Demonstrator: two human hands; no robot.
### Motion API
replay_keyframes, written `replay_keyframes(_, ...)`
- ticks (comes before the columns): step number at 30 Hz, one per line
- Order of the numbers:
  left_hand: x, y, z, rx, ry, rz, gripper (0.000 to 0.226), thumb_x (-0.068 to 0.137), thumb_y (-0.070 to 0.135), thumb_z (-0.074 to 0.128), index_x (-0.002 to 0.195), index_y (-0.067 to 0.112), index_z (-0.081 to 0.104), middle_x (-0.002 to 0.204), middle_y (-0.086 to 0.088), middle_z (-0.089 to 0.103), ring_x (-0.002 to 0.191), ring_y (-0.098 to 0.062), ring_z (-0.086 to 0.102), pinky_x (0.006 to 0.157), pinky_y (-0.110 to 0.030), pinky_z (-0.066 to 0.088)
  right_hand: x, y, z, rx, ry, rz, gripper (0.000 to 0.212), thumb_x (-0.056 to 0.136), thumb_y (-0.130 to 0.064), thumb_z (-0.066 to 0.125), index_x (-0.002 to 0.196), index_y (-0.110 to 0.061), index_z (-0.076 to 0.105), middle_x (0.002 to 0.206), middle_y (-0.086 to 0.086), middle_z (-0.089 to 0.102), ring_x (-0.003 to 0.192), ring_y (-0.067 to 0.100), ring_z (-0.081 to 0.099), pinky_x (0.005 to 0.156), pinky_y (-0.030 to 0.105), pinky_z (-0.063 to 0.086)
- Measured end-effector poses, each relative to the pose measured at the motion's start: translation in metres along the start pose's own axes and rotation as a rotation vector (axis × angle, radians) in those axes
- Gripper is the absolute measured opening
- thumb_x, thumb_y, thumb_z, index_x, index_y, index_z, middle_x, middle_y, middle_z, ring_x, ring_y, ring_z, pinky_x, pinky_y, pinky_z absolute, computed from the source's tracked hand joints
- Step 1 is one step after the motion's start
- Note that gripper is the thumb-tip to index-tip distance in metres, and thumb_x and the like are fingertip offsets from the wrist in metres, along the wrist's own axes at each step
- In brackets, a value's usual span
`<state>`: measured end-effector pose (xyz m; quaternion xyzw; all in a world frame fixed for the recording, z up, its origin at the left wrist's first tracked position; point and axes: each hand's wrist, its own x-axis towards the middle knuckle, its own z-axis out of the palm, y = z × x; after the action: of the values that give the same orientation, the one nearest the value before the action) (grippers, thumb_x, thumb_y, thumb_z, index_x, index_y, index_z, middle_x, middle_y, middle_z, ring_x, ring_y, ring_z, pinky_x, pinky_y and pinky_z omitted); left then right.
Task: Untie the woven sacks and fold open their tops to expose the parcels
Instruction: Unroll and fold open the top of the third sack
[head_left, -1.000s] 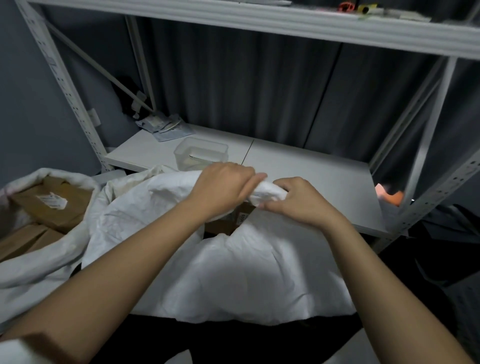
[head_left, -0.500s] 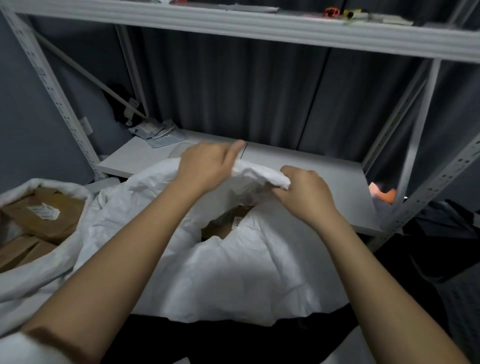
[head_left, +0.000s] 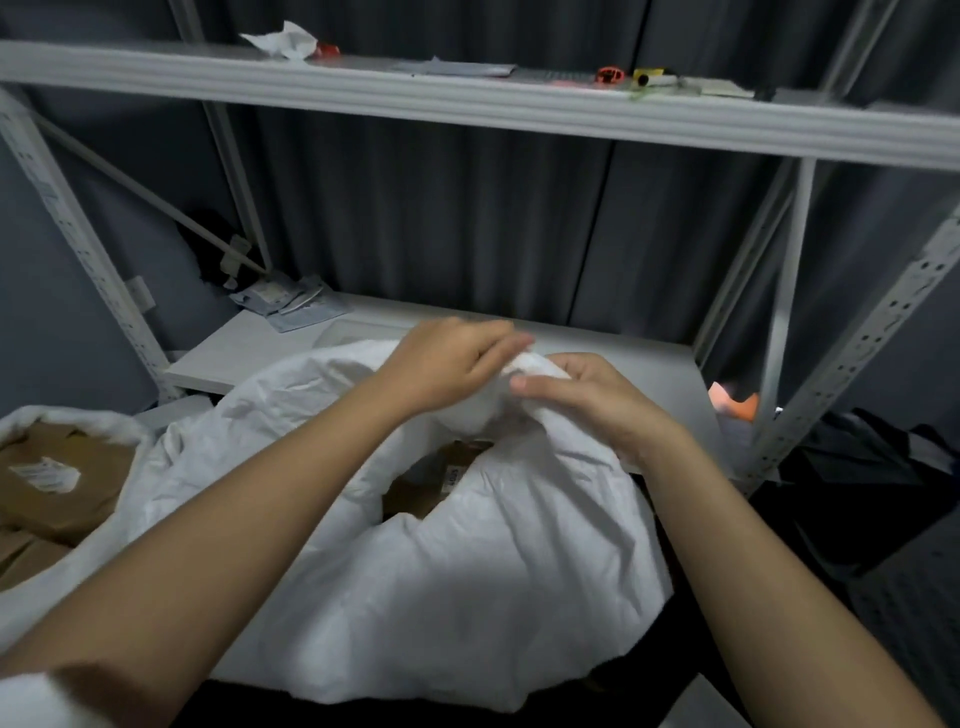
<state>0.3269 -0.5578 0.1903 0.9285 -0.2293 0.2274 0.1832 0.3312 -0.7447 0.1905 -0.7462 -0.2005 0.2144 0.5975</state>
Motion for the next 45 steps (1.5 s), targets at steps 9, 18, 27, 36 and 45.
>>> replay_keyframes(9,0.017,-0.003,-0.005,-0.05,-0.05,0.065,0.041,0.097,0.045,0.027,0.089,0.023,0.06,0.08,0.007,0.06,0.076,-0.012,0.055,0.065,-0.031,0.041,0.004,-0.004,-0.007,0.064,0.149,-0.076,0.042,0.084,-0.049,0.061,0.093,-0.008,0.069,0.086,0.006,0.067,0.078,0.017,0.06,0.074,0.03,0.046)
replay_keyframes(18,0.045,-0.01,-0.016,-0.184,-0.025,-0.016,0.025,0.096,0.048,0.037,0.086,0.028,0.048,0.078,0.015,0.052,0.076,-0.01,0.053,0.067,-0.032,0.043,0.002,-0.025,-0.019,0.439,0.165,-0.061,0.029,0.098,-0.029,0.049,0.106,-0.008,0.066,0.091,0.007,0.073,0.084,0.02,0.069,0.076,0.03,0.056)
replay_keyframes(27,0.095,-0.025,-0.032,0.086,-0.02,0.016,0.029,0.099,0.04,0.037,0.084,0.017,0.048,0.083,0.002,0.051,0.085,-0.02,0.048,0.072,-0.039,0.042,-0.003,-0.03,-0.021,0.199,0.199,-0.07,0.021,0.099,-0.018,0.05,0.109,-0.018,0.068,0.093,-0.005,0.072,0.088,0.009,0.066,0.078,0.026,0.052)
replay_keyframes(36,0.085,0.01,-0.081,-0.213,0.124,-0.468,0.052,0.086,0.06,0.05,0.085,0.008,0.055,0.077,-0.003,0.06,0.074,-0.023,0.058,0.062,-0.031,0.039,0.073,-0.096,-0.039,0.61,0.336,-0.136,0.036,0.09,0.006,0.056,0.123,-0.008,0.051,0.102,0.017,0.065,0.078,0.021,0.067,0.072,0.032,0.058)
replay_keyframes(45,0.078,-0.013,-0.066,0.033,-0.026,-0.467,0.015,0.086,0.007,0.044,0.093,0.012,0.056,0.097,-0.011,0.064,0.089,-0.034,0.061,0.071,-0.042,0.05,0.108,-0.106,-0.058,-0.153,0.38,-0.389,0.028,0.095,-0.007,0.054,0.117,-0.018,0.066,0.116,0.007,0.06,0.103,0.015,0.06,0.086,0.017,0.051)
